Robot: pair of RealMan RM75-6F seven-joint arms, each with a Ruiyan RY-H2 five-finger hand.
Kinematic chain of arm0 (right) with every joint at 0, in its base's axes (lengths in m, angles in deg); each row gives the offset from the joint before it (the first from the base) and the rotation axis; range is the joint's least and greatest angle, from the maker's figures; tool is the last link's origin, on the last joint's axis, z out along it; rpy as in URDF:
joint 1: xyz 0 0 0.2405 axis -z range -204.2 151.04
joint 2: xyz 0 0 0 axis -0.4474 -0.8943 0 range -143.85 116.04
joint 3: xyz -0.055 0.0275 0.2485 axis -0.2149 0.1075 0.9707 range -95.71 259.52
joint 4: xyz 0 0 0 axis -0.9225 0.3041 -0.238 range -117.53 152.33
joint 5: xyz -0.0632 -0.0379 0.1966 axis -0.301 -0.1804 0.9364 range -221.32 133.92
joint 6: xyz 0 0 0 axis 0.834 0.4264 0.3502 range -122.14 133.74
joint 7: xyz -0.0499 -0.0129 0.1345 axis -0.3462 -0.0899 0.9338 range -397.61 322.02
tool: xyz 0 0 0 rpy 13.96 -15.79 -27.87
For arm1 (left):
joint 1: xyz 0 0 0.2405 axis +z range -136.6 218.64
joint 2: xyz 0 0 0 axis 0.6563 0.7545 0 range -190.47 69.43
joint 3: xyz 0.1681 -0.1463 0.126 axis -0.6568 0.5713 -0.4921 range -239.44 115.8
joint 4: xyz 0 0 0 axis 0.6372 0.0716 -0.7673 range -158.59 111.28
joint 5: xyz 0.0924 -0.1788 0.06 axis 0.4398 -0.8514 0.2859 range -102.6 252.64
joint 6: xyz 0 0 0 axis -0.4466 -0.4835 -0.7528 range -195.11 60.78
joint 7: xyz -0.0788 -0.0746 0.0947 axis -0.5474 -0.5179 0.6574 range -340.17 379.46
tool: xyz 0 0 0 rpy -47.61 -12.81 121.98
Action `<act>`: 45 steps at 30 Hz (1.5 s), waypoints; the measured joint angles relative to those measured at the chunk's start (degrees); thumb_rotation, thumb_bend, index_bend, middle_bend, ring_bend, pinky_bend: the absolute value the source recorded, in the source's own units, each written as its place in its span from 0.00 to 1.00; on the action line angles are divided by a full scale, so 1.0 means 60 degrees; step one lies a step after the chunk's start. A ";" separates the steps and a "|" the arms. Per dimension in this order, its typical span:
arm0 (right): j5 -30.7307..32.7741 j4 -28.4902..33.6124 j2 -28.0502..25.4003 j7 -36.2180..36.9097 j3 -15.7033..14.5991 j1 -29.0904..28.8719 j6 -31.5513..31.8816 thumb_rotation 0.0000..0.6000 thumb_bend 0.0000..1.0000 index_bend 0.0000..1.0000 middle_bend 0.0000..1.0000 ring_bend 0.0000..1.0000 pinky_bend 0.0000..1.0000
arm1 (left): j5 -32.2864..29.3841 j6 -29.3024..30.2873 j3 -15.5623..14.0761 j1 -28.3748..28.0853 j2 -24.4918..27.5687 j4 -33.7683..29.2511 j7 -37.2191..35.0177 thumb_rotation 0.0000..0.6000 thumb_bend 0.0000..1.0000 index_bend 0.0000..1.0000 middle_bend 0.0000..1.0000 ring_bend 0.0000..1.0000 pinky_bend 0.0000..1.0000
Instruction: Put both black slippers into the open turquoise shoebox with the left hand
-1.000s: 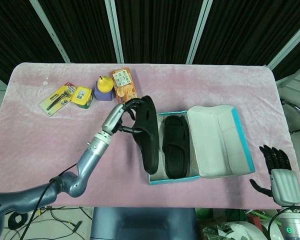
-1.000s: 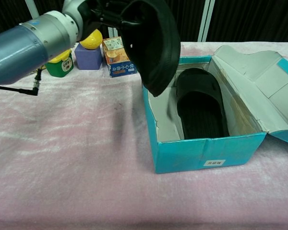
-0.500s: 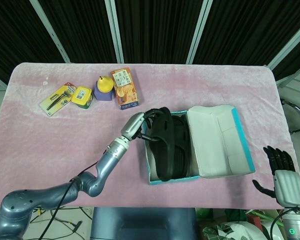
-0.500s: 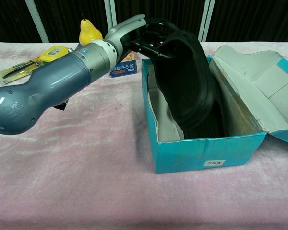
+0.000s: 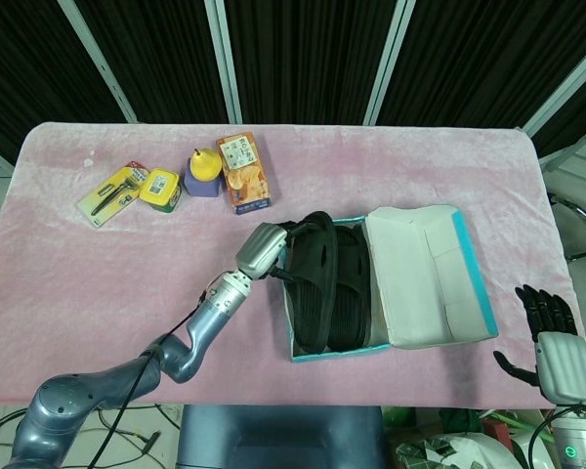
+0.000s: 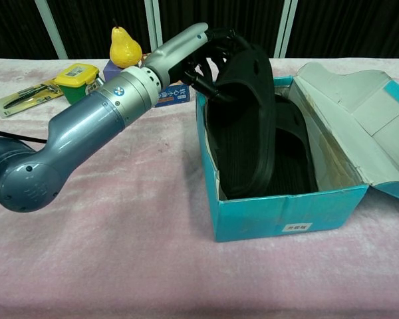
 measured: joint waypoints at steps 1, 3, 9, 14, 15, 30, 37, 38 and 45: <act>-0.0005 0.0001 -0.0002 0.0015 -0.0002 0.0005 0.0007 1.00 0.11 0.06 0.05 0.00 0.04 | 0.0087 0.0056 -0.0093 -0.0027 -0.0045 0.0128 0.0062 1.00 0.04 0.29 0.50 0.43 0.53; -0.0016 0.0001 -0.0003 0.0037 -0.0005 0.0013 0.0023 1.00 0.11 0.06 0.05 0.00 0.04 | 0.0191 0.0116 -0.0226 -0.0061 -0.0102 0.0293 0.0161 1.00 0.04 0.29 0.50 0.43 0.54; -0.0034 -0.0027 0.0007 0.0085 -0.0018 0.0041 0.0052 1.00 0.11 0.06 0.05 0.00 0.04 | 0.0218 0.0026 -0.0491 -0.0055 -0.0199 0.0536 0.0425 1.00 0.04 0.26 0.47 0.43 0.56; -0.0065 0.0006 -0.0001 0.0050 -0.0021 0.0036 0.0055 1.00 0.11 0.06 0.05 0.00 0.04 | -0.0177 -0.0787 -0.0490 -0.0020 -0.0040 0.0177 0.0580 1.00 0.02 0.20 0.42 0.43 0.55; -0.0067 0.0017 -0.0004 0.0043 -0.0022 0.0036 0.0055 1.00 0.11 0.06 0.05 0.00 0.04 | -0.0271 -0.0952 -0.0478 -0.0018 0.0020 0.0053 0.0667 1.00 0.01 0.19 0.42 0.43 0.55; -0.0039 0.0092 -0.0011 -0.0020 -0.0046 0.0073 0.0047 1.00 0.11 0.06 0.05 0.00 0.04 | -0.1752 -0.2564 -0.0021 0.0074 0.1063 -0.1844 0.2044 0.26 0.00 0.00 0.15 0.11 0.26; -0.0034 0.0107 -0.0012 -0.0028 -0.0044 0.0076 0.0041 1.00 0.11 0.06 0.05 0.00 0.04 | -0.2148 -0.3055 0.0122 0.0082 0.1829 -0.2954 0.2375 0.07 0.00 0.00 0.05 0.00 0.13; -0.0036 0.0110 -0.0012 -0.0030 -0.0043 0.0076 0.0042 1.00 0.11 0.06 0.05 0.00 0.04 | -0.2170 -0.3057 0.0142 0.0089 0.1901 -0.3062 0.2397 0.05 0.00 0.00 0.04 0.00 0.12; -0.0035 0.0098 -0.0022 0.0030 -0.0042 0.0093 0.0059 1.00 0.11 0.06 0.05 0.00 0.04 | -0.2218 -0.3026 0.0218 0.0168 0.2422 -0.3771 0.2454 0.00 0.00 0.00 0.02 0.00 0.09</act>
